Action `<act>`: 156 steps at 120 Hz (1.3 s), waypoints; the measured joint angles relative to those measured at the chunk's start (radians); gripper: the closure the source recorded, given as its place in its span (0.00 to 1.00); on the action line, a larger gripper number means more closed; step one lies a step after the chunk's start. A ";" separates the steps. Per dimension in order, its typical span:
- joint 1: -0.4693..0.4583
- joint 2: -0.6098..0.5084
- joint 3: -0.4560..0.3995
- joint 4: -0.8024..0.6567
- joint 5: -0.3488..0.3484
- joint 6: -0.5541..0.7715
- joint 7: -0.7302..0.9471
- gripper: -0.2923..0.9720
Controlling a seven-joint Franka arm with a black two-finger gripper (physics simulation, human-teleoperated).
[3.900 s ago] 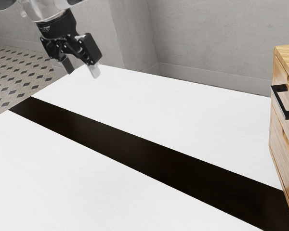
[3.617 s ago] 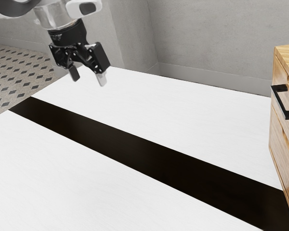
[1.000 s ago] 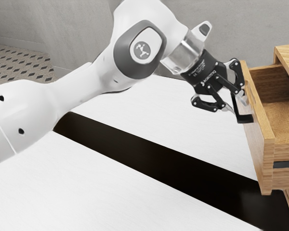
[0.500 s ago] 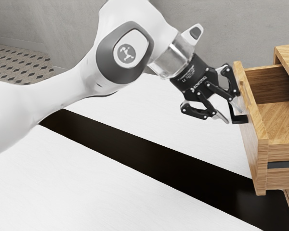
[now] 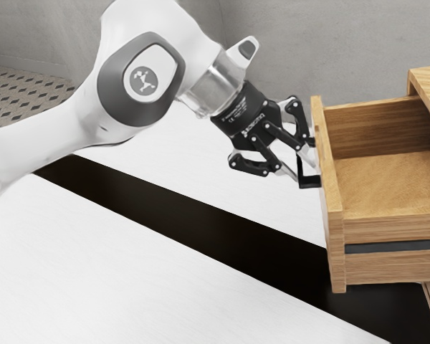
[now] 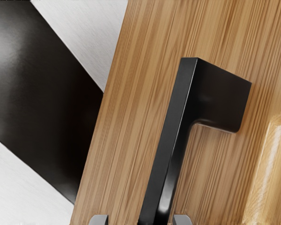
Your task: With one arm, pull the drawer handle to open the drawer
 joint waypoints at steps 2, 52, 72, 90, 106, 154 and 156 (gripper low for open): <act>-0.001 -0.005 0.003 -0.006 0.000 0.000 0.000 0.69; -0.005 -0.099 0.074 -0.116 0.000 0.003 0.013 0.69; -0.003 -0.121 0.099 -0.135 0.001 -0.001 0.021 0.69; -0.003 -0.164 0.102 -0.175 0.001 -0.002 0.027 0.69; -0.005 -0.191 0.122 -0.211 0.003 -0.002 0.031 0.69; -0.004 -0.276 0.141 -0.298 0.003 -0.003 0.046 0.69; -0.004 -0.276 0.141 -0.298 0.003 -0.003 0.046 0.69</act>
